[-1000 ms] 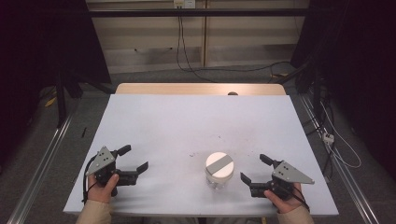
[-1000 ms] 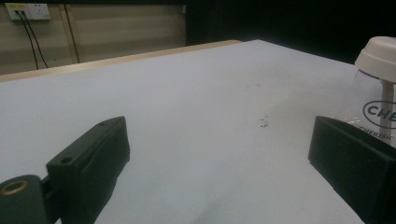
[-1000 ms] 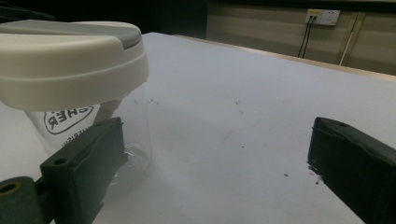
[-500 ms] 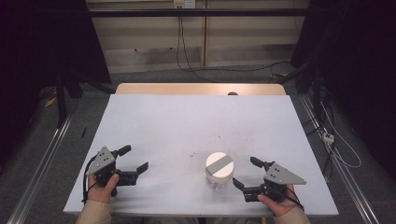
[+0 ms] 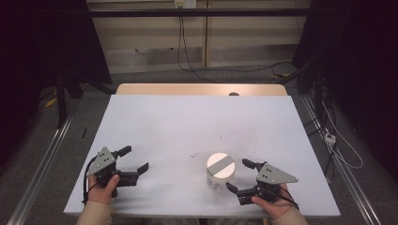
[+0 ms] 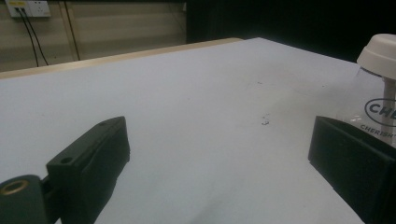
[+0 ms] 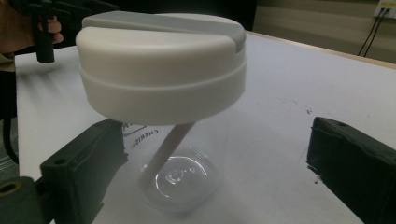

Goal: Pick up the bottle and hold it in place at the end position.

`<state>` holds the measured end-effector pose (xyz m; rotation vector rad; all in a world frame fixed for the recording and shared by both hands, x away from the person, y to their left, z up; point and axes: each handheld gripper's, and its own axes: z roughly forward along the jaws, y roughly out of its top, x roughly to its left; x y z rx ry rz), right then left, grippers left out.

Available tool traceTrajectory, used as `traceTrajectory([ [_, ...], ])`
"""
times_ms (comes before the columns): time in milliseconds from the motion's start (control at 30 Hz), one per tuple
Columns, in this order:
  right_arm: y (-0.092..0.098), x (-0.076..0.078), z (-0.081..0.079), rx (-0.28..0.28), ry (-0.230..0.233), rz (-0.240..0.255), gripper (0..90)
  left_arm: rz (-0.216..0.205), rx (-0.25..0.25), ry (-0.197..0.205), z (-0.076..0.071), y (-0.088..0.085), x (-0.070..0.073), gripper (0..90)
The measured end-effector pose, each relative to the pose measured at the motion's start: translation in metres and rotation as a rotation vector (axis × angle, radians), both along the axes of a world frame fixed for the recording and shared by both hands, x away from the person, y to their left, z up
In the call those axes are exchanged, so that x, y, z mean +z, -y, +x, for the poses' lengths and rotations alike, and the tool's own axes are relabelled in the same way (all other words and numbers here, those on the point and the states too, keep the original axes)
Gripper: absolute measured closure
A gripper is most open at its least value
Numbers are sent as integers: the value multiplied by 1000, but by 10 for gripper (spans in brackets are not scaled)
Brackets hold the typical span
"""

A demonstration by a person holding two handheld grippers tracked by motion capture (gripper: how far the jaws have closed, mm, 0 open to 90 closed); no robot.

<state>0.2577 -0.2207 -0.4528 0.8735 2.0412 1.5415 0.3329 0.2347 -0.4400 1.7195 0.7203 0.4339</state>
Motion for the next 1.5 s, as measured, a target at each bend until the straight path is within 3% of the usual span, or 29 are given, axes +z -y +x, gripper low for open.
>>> traceTrajectory([
  [267, -17, 0, 5, 41, 0, -17, 31, -2, -2, -1, 0, 1, 0, 51],
  [600, -35, -2, 15, 43, -36, -13, 54, 1, 0, -5, 1, 0, -1, 51],
  [1067, -48, -3, 30, 103, -42, -28, 127, 3, -6, -13, 2, 1, -2, 51],
  [1167, -49, -3, 32, 124, -40, -18, 182, 3, -6, -12, 2, 1, -2, 51],
  [1500, -49, -1, 34, 138, -30, -34, 185, 4, -7, -13, 2, 1, -2, 51],
])
